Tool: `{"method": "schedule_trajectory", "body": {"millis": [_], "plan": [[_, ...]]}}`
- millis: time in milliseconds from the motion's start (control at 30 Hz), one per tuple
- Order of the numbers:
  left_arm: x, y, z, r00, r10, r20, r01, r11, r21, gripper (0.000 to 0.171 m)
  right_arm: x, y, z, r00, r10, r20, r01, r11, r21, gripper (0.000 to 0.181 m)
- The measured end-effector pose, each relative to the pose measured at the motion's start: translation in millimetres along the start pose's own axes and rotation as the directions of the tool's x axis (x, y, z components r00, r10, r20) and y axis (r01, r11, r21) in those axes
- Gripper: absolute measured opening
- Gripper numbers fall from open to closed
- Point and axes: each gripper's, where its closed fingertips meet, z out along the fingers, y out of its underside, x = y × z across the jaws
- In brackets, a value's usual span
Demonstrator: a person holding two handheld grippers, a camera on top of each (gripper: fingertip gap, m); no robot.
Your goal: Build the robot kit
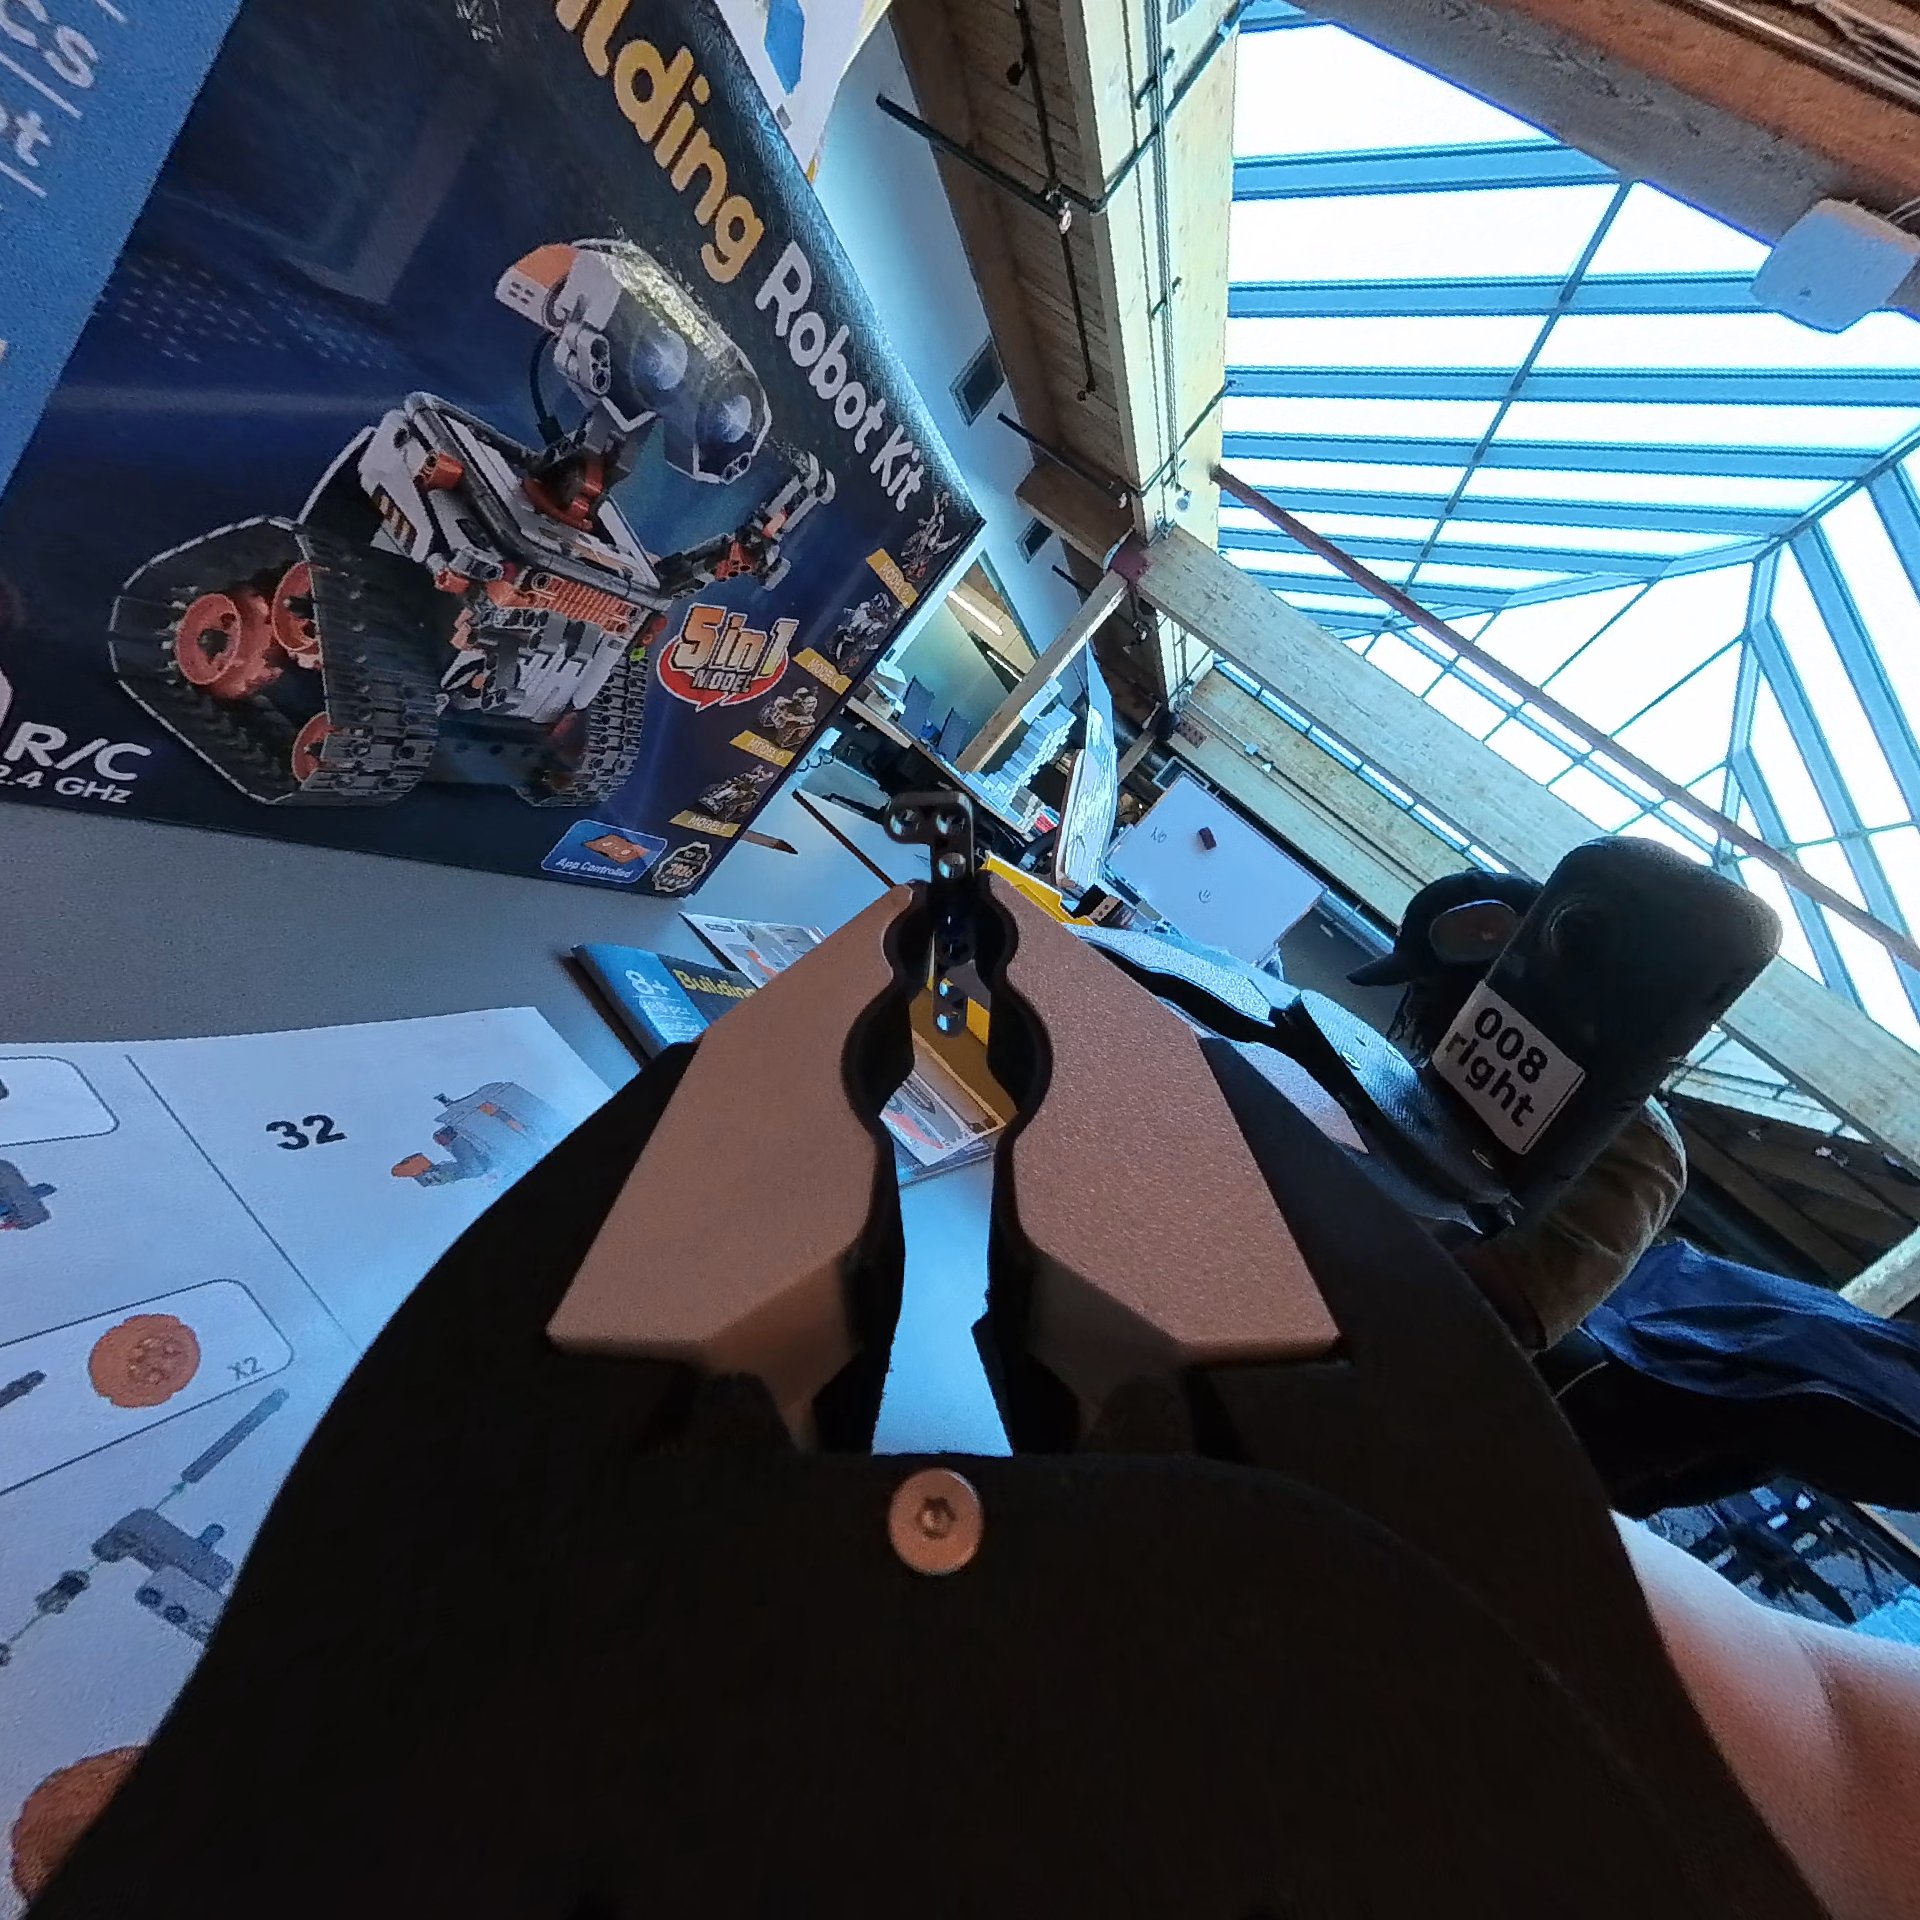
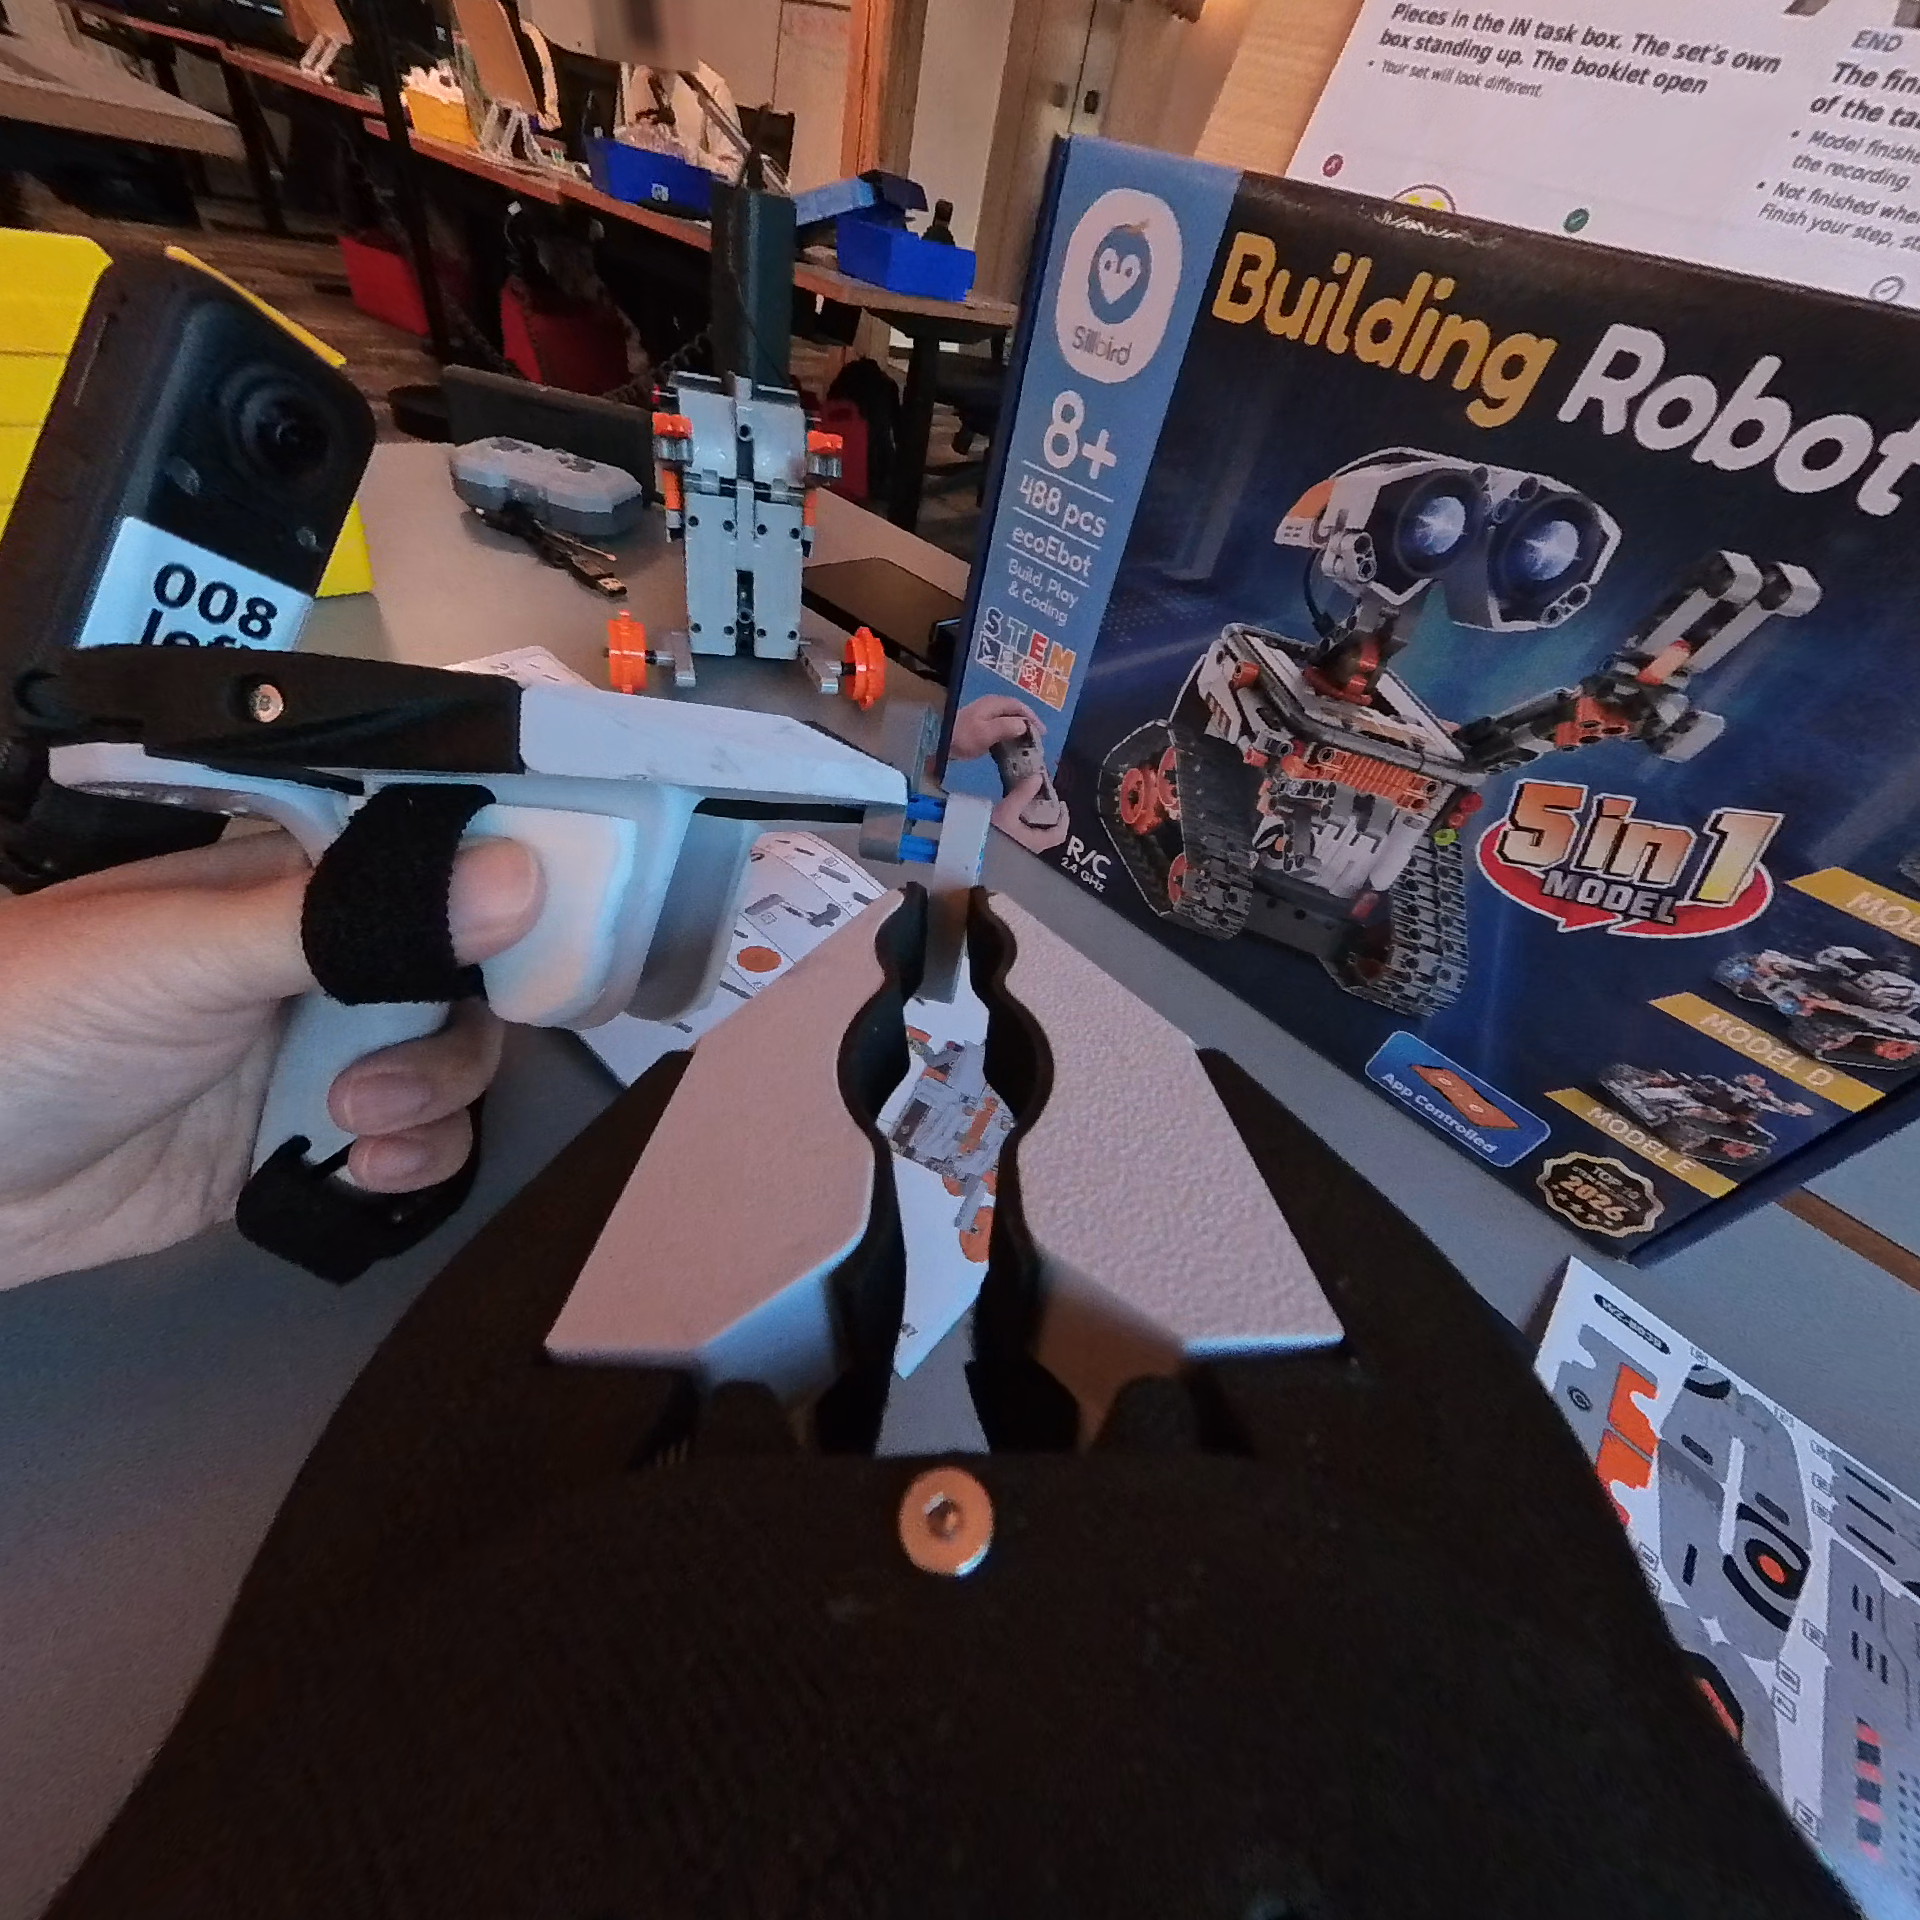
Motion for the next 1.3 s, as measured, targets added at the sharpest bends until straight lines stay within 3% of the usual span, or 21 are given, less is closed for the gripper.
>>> {"method": "schedule_trajectory", "body": {"millis": [567, 667, 733, 833, 933, 1067, 1200, 1233, 1300], "plan": [[7, -4, 1, 0.999, 0.027, -0.019, -0.027, 1.000, -0.006, 0.004, 2, -9, -4, 0.999, 0.036, 0.024, -0.036, 0.999, 0.009, 0.005], [23, -18, -2, 0.995, 0.083, -0.055, -0.081, 0.996, 0.035, 0.004, 41, -23, -30, 0.998, 0.059, -0.034, -0.058, 0.997, 0.051, 0.005], [32, -28, -9, 0.991, 0.107, -0.078, -0.102, 0.993, 0.063, 0.004, 63, -21, -50, 0.992, 0.119, 0.028, -0.121, 0.990, 0.069, 0.005], [31, -34, -14, 0.989, 0.135, -0.062, -0.132, 0.990, 0.058, 0.004, 113, 24, -70, 0.984, 0.158, -0.085, -0.166, 0.982, -0.095, 0.005], [33, -36, -15, 0.989, 0.131, -0.075, -0.127, 0.990, 0.061, 0.004, 135, 53, -75, 0.971, 0.184, -0.155, -0.210, 0.962, -0.173, 0.005], [32, -37, -16, 0.988, 0.145, -0.060, -0.141, 0.988, 0.063, 0.004, 137, 57, -73, 0.972, 0.169, -0.165, -0.200, 0.959, -0.199, 0.005], [31, -41, -18, 0.986, 0.157, -0.051, -0.153, 0.985, 0.076, 0.004, 76, 24, -69, 0.977, 0.152, 0.147, -0.130, 0.981, -0.146, 0.005], [31, -43, -19, 0.986, 0.159, -0.046, -0.155, 0.985, 0.082, 0.004, 68, 24, -70, 0.983, 0.105, 0.148, -0.076, 0.978, -0.195, 0.005], [32, -46, -21, 0.985, 0.169, -0.033, -0.166, 0.982, 0.092, 0.004, 86, 26, -73, 0.998, -0.031, -0.062, 0.010, 0.952, -0.305, 0.005]]}}
